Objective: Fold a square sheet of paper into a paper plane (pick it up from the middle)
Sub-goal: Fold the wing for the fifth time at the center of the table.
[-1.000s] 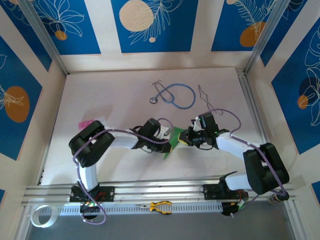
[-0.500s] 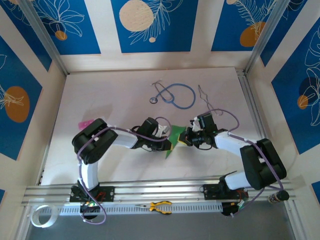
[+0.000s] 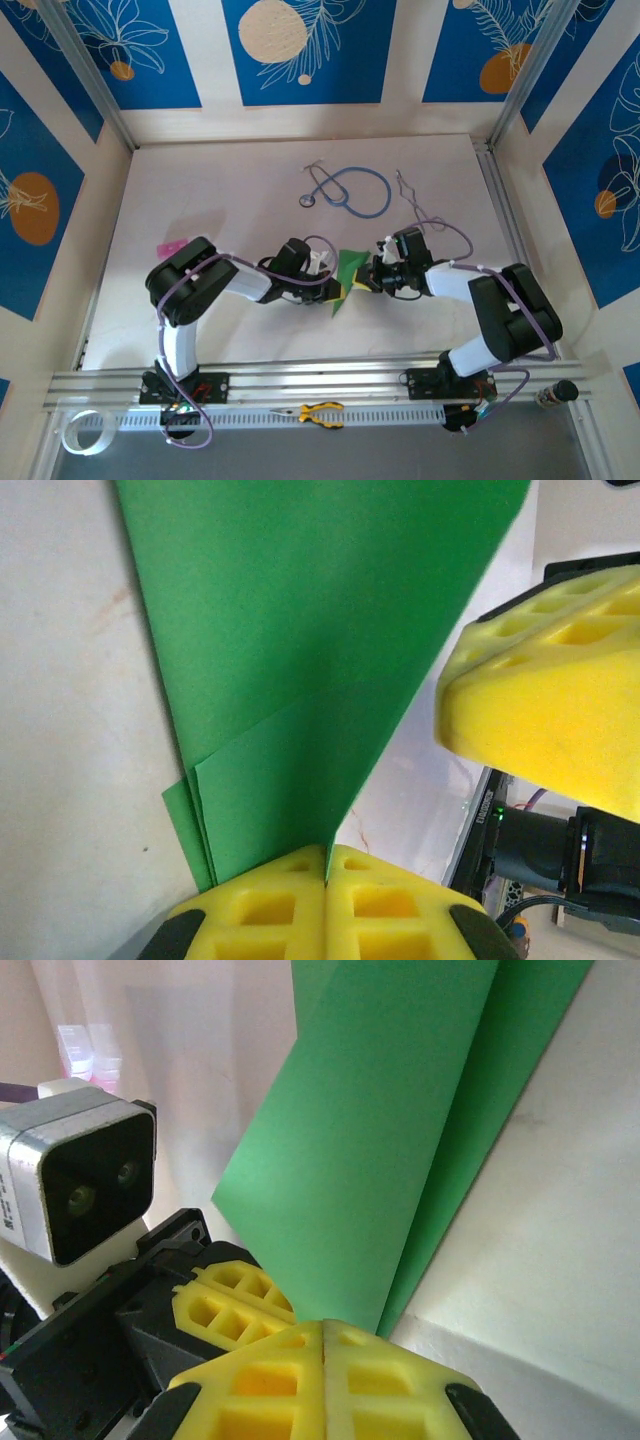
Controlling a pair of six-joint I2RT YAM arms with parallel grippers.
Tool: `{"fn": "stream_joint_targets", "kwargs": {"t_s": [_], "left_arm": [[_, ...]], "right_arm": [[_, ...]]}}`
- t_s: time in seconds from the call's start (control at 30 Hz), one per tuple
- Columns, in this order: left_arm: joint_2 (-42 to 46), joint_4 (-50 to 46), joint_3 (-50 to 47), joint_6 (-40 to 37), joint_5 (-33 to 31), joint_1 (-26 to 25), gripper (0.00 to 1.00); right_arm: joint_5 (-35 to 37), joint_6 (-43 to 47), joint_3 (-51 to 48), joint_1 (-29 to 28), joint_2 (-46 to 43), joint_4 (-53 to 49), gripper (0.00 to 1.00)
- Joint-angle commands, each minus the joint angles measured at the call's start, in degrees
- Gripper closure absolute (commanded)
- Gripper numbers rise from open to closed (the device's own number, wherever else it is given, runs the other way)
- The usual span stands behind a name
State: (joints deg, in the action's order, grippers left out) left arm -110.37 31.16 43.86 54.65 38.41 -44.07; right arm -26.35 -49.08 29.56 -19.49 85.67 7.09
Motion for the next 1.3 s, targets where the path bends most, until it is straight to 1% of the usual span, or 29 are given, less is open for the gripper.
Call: {"fn": "stream_joint_targets", "kwargs": {"t_s": [0.0, 0.33, 0.43, 0.57, 0.8, 1.07, 1.27], "left_arm": [[-0.9, 1.5, -0.7, 2.0, 1.4, 0.7, 1.00], [-1.5, -2.0, 1.0, 2.2, 1.8, 0.8, 1.00], [-2.2, -1.5, 1.4, 3.1, 2.2, 0.8, 1.00], [-2.5, -0.5, 1.2, 4.3, 2.7, 1.2, 1.00], [-3.1, -0.1, 1.2, 5.1, 3.1, 1.5, 1.00], [-3.1, -0.9, 0.8, 5.5, 2.7, 1.8, 1.00], [-3.4, -1.0, 0.9, 5.6, 3.0, 2.0, 1.00]], "right_arm": [[-3.4, 1.2, 1.5, -0.3, 1.8, 2.1, 0.93], [-3.9, 0.4, 2.3, -0.6, 4.6, 5.3, 0.93], [-4.0, -0.1, 2.6, -0.6, 5.8, 6.1, 0.93], [-2.0, -0.2, 2.3, -0.4, 6.5, 6.1, 0.93], [-2.7, 0.1, 2.5, -0.1, 7.5, 6.6, 0.93], [-1.9, 0.2, 2.4, 0.3, 7.2, 6.4, 0.93], [-3.4, 0.7, 3.4, 0.3, 7.8, 6.0, 0.93]]}}
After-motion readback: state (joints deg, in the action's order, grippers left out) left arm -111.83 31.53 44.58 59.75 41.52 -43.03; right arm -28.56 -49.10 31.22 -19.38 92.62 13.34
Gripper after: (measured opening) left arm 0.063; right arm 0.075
